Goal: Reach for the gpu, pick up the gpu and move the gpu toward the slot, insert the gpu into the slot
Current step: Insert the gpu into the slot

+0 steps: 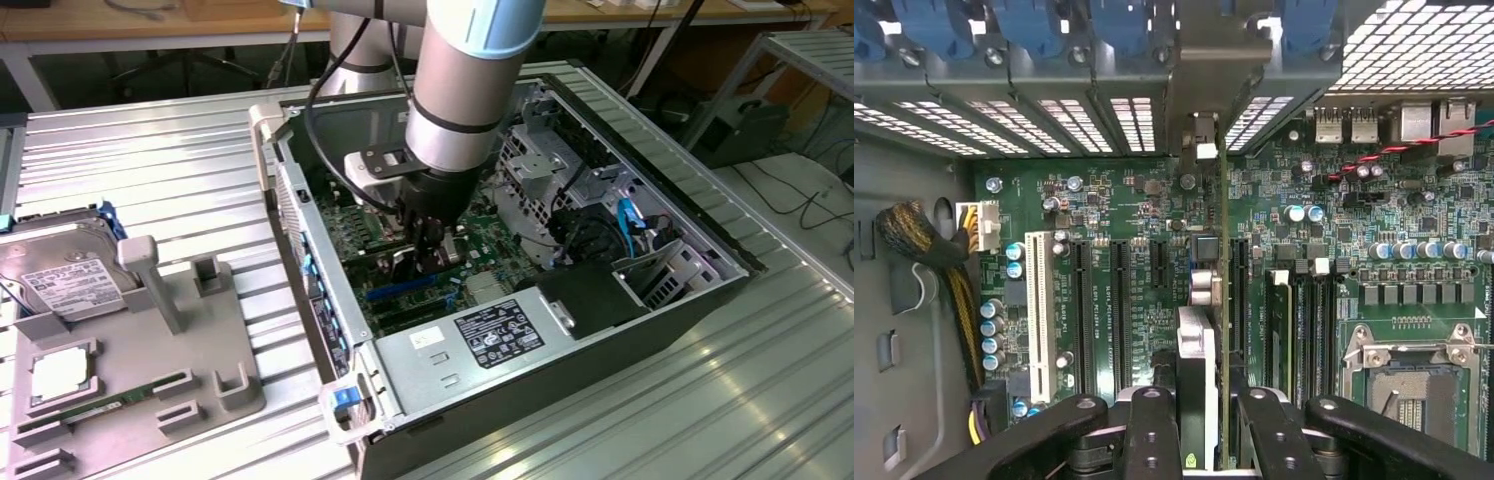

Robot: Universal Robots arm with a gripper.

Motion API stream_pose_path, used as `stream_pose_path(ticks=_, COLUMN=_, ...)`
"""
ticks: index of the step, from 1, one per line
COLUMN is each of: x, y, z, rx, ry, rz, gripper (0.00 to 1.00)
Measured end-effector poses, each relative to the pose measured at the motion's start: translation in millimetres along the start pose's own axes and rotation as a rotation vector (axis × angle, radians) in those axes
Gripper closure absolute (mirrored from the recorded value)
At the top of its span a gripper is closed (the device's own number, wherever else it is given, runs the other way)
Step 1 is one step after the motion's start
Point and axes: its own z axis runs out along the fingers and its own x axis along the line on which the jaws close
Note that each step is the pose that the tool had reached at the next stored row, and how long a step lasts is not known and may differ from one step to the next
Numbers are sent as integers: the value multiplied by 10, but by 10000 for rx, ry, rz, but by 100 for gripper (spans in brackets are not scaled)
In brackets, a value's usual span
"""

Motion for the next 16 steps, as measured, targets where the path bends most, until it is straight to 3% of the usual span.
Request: stream_pose_path(ticks=16, x=-7, y=33, z=65, rx=-7, ry=-6, rz=0, gripper=72)
